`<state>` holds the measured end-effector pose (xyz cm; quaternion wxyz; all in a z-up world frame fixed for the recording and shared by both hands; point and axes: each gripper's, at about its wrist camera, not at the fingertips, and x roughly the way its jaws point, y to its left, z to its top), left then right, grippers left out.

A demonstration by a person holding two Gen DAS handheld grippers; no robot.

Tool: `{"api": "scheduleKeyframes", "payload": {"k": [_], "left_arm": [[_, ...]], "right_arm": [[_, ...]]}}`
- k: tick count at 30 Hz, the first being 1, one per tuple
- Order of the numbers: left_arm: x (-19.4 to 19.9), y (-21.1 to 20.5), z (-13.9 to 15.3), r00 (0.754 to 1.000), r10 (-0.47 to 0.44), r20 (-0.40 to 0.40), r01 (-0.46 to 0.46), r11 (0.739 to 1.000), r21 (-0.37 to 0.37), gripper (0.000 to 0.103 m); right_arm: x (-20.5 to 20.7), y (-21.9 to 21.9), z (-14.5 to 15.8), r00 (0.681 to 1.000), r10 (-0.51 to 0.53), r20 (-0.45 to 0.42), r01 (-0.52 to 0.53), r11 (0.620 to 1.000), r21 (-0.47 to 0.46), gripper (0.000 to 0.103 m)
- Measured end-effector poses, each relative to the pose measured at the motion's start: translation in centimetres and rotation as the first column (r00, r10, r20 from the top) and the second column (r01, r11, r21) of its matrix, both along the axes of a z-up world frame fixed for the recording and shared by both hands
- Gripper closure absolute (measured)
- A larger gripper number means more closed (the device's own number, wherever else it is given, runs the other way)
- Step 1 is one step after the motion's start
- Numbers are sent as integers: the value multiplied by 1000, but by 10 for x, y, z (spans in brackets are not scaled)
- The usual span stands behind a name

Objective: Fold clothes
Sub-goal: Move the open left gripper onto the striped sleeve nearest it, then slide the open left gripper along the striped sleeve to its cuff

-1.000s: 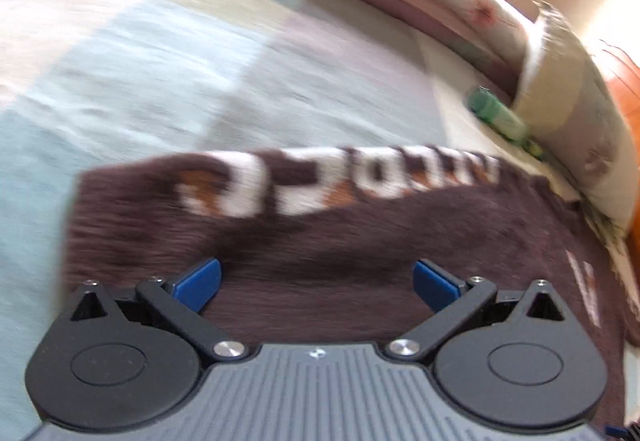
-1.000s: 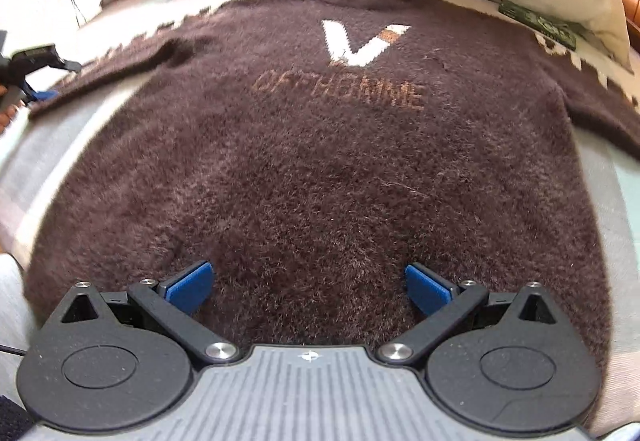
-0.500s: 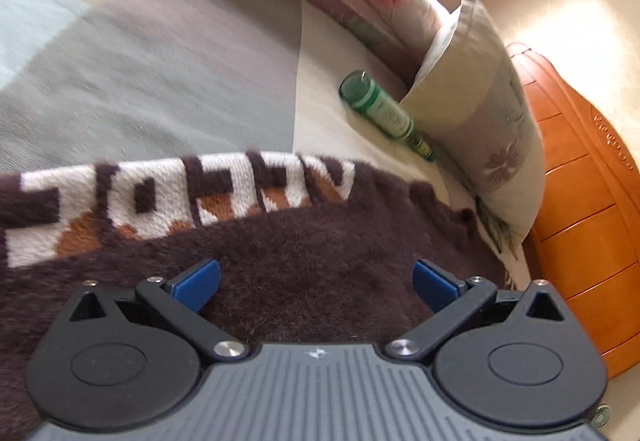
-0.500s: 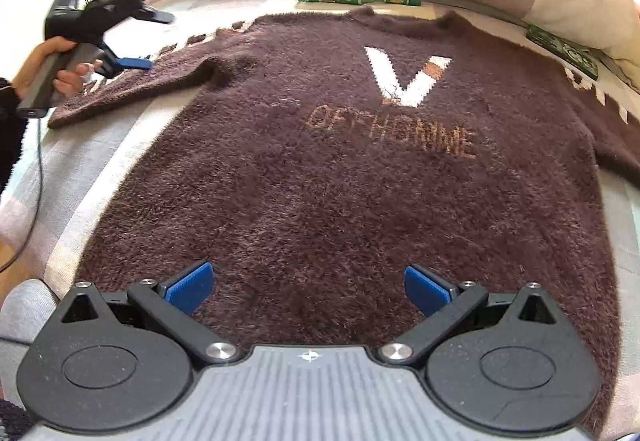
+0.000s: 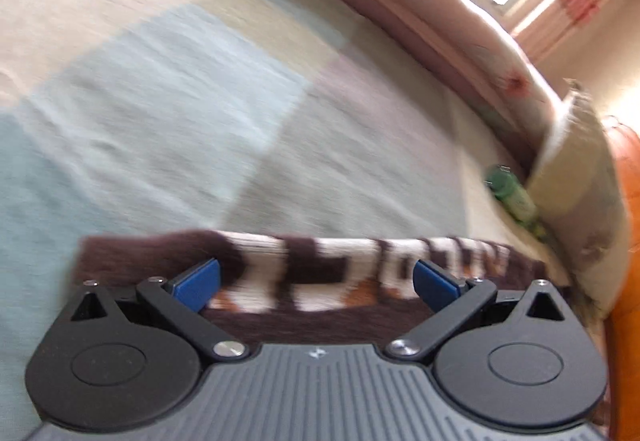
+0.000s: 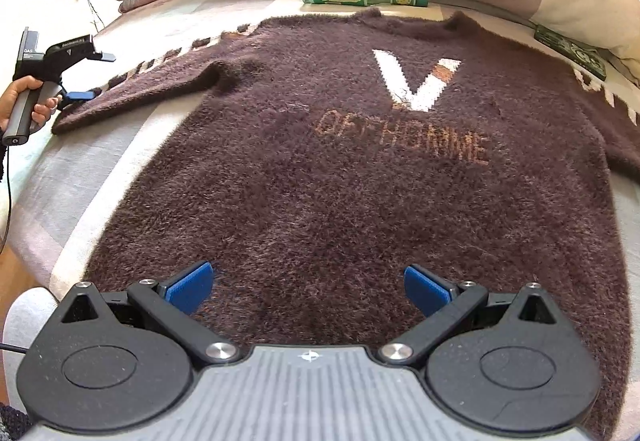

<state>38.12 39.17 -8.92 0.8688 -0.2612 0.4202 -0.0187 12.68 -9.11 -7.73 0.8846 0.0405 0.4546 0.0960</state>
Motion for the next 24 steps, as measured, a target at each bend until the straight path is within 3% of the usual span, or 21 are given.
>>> {"api": "scheduleKeyframes", "payload": {"k": [2, 7, 13, 18, 21, 24], "left_arm": [[-4, 0, 5, 1000, 17, -8, -16, 999, 32, 1], [-14, -41, 17, 987, -158, 40, 158, 987, -13, 1], [-24, -59, -5, 982, -188, 5, 188, 982, 25, 1], [-36, -54, 13, 991, -129, -19, 130, 987, 93, 1], [-30, -91, 35, 968, -249, 14, 247, 966, 75, 1], [-19, -144, 51, 925, -379, 35, 376, 924, 72, 1]], "right_arm": [[-1, 1, 1, 1000, 3, 2, -3, 1000, -4, 0], [-4, 6, 2, 1000, 14, 5, -14, 1000, -14, 0], [-8, -1, -13, 999, 4, -33, -5, 999, -39, 0], [-11, -6, -28, 999, -6, -36, 5, 999, -42, 0], [-12, 2, -31, 1000, 6, -25, -9, 995, -99, 0], [-14, 5, -32, 1000, 13, -14, -15, 992, -122, 0]]}}
